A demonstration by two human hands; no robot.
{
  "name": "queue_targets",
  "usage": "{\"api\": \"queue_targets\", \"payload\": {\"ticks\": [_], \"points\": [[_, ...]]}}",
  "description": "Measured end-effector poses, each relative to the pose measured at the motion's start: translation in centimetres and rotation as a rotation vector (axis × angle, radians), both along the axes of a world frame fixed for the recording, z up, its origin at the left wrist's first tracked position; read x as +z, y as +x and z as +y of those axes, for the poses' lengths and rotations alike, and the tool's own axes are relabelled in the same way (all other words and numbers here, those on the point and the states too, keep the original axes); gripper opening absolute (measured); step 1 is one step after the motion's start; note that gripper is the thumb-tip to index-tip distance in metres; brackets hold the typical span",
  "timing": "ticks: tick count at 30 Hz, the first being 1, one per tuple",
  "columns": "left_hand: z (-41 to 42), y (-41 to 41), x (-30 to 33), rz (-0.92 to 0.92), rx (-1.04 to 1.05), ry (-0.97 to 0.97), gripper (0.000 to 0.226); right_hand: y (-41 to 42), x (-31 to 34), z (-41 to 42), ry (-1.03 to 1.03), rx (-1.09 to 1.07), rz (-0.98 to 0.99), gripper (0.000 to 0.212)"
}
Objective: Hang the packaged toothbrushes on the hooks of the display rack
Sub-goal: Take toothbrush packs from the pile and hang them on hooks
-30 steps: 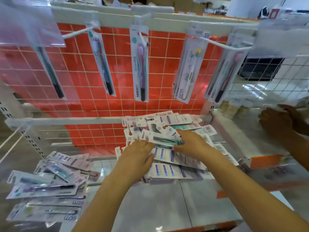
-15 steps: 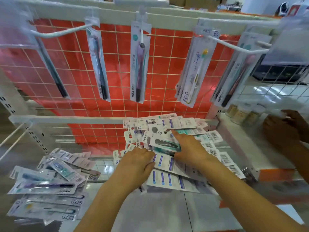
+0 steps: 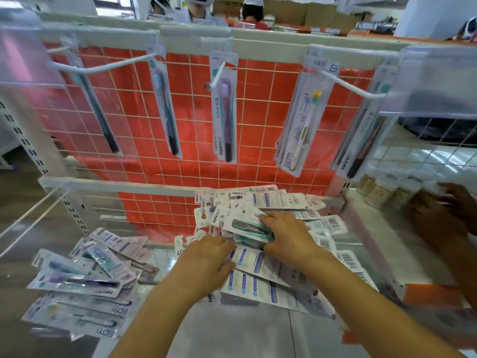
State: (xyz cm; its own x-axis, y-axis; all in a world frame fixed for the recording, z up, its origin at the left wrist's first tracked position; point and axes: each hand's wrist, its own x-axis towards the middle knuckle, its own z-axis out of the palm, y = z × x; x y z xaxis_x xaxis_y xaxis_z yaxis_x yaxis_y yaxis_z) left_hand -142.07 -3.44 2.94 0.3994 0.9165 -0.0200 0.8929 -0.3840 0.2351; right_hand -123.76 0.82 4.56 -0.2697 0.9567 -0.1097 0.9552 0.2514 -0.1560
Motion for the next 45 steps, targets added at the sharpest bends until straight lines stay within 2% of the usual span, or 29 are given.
{"api": "queue_targets", "payload": {"ticks": [10, 13, 19, 21, 23, 27, 29, 30, 31, 33, 34, 35, 38, 41, 45], "points": [[-0.4, 0.7, 1.4, 0.093, 0.064, -0.024, 0.033, 0.1, 2.7, -0.2, 0.017, 0.153, -0.070, 0.055], [-0.4, 1.1, 1.9, 0.078, 0.065, 0.003, 0.030, 0.2, 3.2, -0.5, 0.033, 0.196, -0.012, 0.050], [-0.3, 1.3, 2.7, -0.069, 0.104, -0.006, 0.047, 1.0, 4.9, -1.3, 0.033, 0.215, 0.165, 0.053], [-0.3, 1.4, 2.9, -0.159, 0.111, -0.014, 0.052, 1.2, 5.4, -1.6, 0.030, 0.217, 0.301, 0.061], [-0.3, 1.9, 3.2, -0.280, 0.119, -0.009, 0.055, 1.2, 5.9, -2.0, -0.027, 0.201, 0.532, 0.061], [-1.4, 4.1, 4.0, -0.701, 0.092, 0.002, 0.043, 1.2, 6.7, -2.9, -0.155, 0.157, 0.994, 0.041], [-2.1, 5.1, 4.2, -0.970, 0.095, -0.027, 0.042, 1.2, 6.9, -3.0, -0.214, 0.056, 1.226, 0.028], [-2.3, 5.5, 4.3, -1.087, 0.106, -0.047, 0.042, 1.2, 6.8, -3.0, -0.256, -0.027, 1.341, 0.015], [-2.5, 5.8, 4.3, -1.188, 0.118, -0.068, 0.042, 1.3, 6.6, -2.9, -0.300, -0.113, 1.447, 0.018], [-2.8, 6.1, 4.2, -1.362, 0.129, -0.130, 0.046, 1.1, 6.1, -3.1, -0.396, -0.207, 1.618, 0.052], [-3.0, 6.3, 4.2, -1.432, 0.134, -0.171, 0.051, 1.1, 5.9, -3.2, -0.428, -0.213, 1.686, 0.062], [-3.3, 6.4, 4.2, -1.480, 0.132, -0.209, 0.060, 1.1, 5.7, -3.3, -0.453, -0.202, 1.737, 0.063], [-3.9, 6.8, 3.6, -1.515, 0.116, -0.259, 0.087, 1.5, 5.0, -3.7, -0.496, -0.082, 1.859, 0.044], [-4.2, 7.0, 3.4, -1.533, 0.125, -0.284, 0.079, 1.9, 4.9, -4.4, -0.486, 0.007, 1.820, 0.031], [-4.4, 6.6, 3.4, -1.566, 0.186, -0.310, 0.066, 2.4, 4.9, -5.3, -0.474, 0.033, 1.792, 0.034]]}}
